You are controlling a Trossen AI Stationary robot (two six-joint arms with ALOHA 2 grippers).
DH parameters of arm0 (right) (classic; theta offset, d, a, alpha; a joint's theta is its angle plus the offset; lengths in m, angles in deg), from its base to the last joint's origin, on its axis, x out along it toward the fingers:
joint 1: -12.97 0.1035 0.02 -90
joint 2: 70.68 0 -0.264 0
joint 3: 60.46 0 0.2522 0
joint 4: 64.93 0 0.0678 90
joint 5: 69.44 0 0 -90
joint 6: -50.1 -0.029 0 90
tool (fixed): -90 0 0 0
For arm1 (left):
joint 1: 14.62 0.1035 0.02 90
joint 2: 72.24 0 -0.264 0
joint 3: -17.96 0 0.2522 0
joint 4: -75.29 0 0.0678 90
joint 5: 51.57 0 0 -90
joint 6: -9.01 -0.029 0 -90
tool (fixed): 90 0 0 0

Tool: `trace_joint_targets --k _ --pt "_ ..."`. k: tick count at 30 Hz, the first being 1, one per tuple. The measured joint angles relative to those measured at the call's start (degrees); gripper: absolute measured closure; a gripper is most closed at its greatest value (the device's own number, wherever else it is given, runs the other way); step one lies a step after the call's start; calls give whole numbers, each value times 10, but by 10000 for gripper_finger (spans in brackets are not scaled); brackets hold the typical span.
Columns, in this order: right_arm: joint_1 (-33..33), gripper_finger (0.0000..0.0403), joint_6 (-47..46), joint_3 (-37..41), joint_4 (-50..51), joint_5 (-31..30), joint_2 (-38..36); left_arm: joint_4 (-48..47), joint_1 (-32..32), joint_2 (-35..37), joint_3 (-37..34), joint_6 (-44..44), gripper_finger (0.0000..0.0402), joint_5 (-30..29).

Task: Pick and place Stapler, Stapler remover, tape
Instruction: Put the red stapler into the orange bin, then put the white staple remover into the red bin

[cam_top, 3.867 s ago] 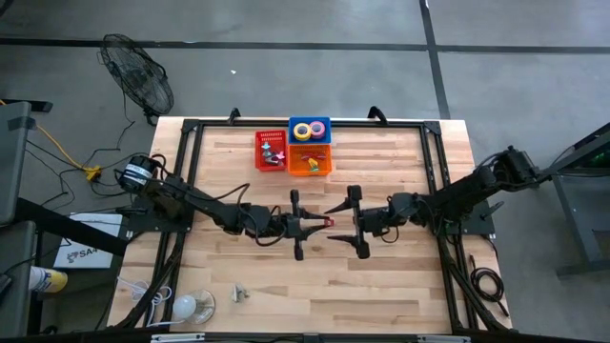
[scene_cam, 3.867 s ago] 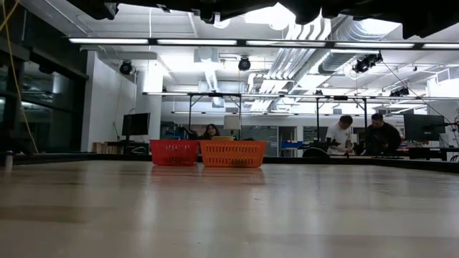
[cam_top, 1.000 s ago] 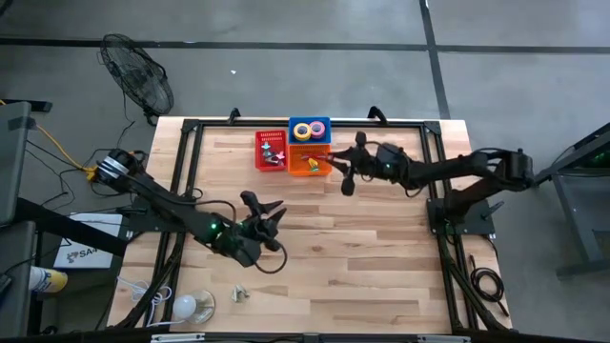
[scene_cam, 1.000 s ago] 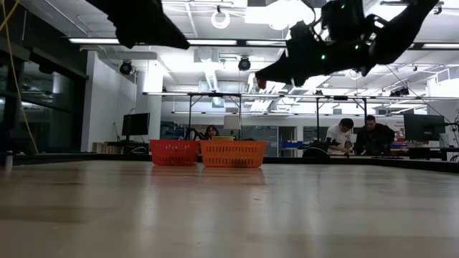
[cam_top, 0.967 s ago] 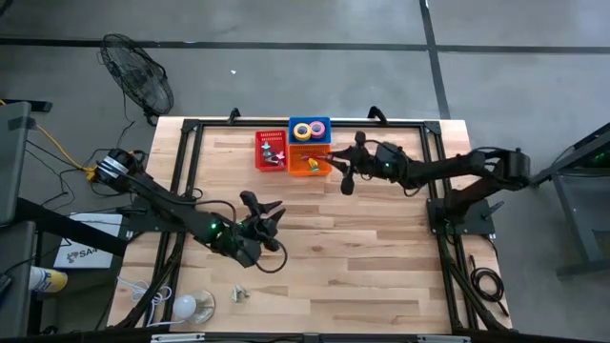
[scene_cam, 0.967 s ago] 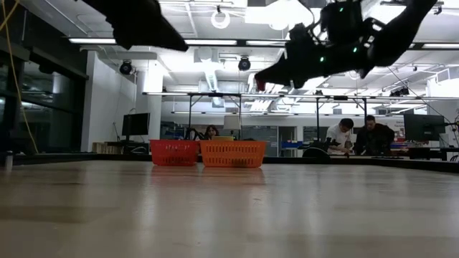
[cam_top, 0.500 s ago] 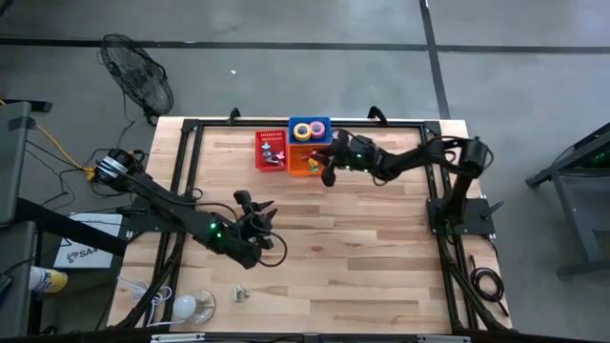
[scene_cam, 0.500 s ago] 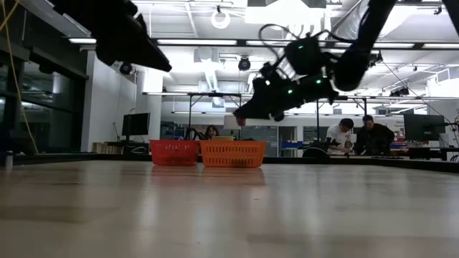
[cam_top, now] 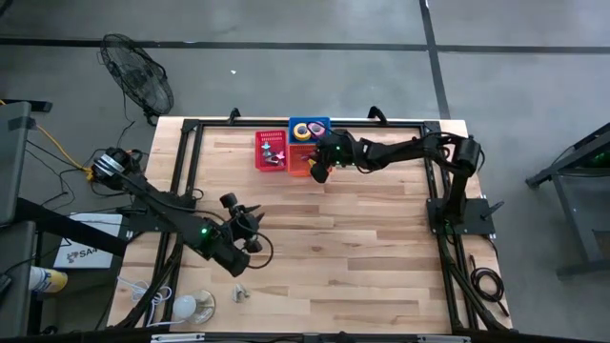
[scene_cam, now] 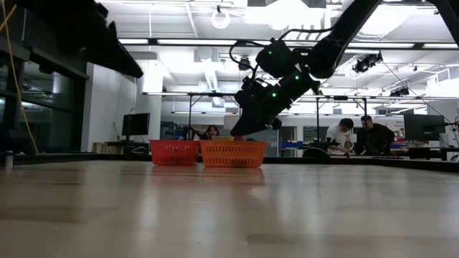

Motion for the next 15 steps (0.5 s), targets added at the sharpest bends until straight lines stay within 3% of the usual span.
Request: trace_joint_targets --k 6,15 --pt "-2 321 18 9 27 0 0 -6 -19 2 0 27 286 7" --pt "-2 284 26 12 37 2 0 -8 -19 2 0 47 286 78"
